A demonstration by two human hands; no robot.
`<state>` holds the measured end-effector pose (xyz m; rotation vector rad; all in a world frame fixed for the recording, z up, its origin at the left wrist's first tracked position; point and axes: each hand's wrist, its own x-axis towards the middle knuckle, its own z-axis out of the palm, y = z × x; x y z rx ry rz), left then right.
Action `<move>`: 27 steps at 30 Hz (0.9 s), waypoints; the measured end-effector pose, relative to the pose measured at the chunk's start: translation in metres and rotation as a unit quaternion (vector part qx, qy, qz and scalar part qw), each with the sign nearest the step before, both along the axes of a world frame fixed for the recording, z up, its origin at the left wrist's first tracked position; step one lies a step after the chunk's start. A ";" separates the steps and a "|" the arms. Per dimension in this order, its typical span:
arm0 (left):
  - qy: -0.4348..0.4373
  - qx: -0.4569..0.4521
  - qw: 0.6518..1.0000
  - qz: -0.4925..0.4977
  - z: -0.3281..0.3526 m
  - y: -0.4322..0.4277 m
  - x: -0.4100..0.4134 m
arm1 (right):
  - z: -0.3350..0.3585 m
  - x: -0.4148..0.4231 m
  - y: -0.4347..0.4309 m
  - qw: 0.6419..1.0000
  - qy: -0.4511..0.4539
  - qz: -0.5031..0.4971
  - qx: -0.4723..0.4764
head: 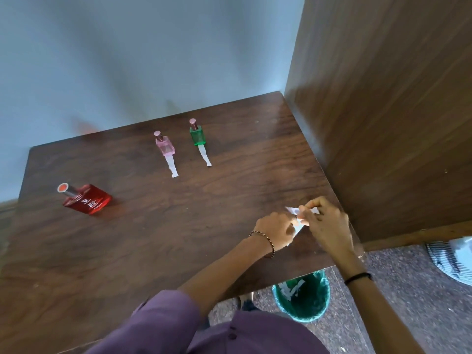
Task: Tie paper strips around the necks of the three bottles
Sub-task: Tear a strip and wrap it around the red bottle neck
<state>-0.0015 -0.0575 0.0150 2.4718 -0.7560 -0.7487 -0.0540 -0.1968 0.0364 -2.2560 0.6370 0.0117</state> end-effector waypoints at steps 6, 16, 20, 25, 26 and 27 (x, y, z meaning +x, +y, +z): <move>0.347 -0.274 0.795 0.415 0.011 0.044 0.018 | -0.004 0.005 0.049 0.992 -0.051 0.100 0.052; 0.247 -0.272 0.758 0.539 0.000 0.154 0.047 | -0.007 0.055 0.140 0.966 -0.044 0.240 0.090; 0.222 -0.296 0.723 0.583 -0.008 0.204 0.053 | -0.006 0.085 0.188 0.950 -0.039 0.298 0.087; 0.197 -0.328 0.680 0.626 -0.017 0.260 0.057 | -0.005 0.132 0.257 0.922 -0.036 0.379 0.066; 0.188 -0.327 0.677 0.631 -0.018 0.267 0.056 | -0.005 0.140 0.270 0.916 -0.035 0.394 0.069; 0.180 -0.321 0.679 0.635 -0.020 0.276 0.055 | -0.007 0.149 0.285 0.910 -0.031 0.407 0.073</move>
